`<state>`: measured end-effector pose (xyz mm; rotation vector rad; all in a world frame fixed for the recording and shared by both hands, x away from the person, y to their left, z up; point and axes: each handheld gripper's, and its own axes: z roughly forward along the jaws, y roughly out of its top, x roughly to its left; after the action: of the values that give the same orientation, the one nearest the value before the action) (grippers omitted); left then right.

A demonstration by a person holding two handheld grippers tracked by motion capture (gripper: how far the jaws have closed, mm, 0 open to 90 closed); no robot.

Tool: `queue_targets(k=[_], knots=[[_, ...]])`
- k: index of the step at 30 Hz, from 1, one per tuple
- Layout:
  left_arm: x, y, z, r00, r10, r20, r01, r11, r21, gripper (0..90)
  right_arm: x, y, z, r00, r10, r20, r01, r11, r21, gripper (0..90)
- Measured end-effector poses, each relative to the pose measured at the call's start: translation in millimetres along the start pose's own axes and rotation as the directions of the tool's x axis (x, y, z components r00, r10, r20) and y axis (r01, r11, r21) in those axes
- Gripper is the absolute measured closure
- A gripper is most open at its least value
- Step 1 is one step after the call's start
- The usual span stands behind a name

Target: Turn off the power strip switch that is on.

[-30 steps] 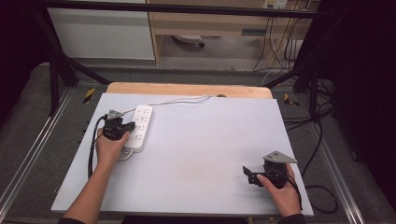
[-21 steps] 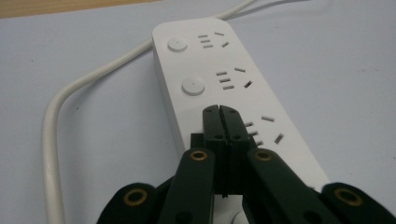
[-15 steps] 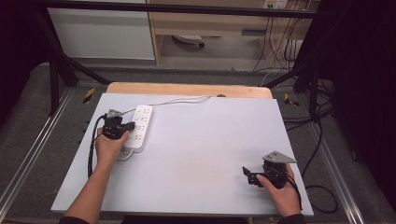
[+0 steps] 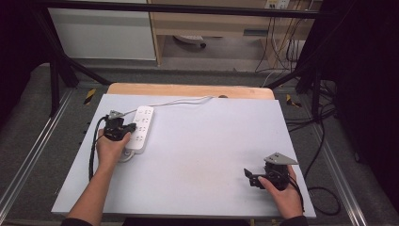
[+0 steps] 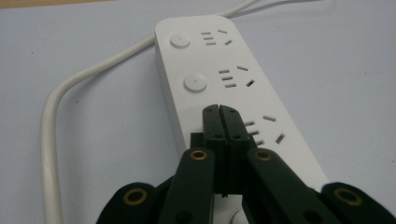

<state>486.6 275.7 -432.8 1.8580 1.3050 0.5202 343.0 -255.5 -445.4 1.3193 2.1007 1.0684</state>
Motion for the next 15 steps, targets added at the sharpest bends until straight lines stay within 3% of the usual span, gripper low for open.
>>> queue_targets(k=[15], knots=[[-1.7, -0.3, -0.2, 0.9999, 0.011, -0.003, -0.011, 0.9999, -0.001, 90.0, -0.1, -0.1, 0.0, 1.0000, 0.000, 0.000, 0.000, 1.000, 0.000, 3.1]])
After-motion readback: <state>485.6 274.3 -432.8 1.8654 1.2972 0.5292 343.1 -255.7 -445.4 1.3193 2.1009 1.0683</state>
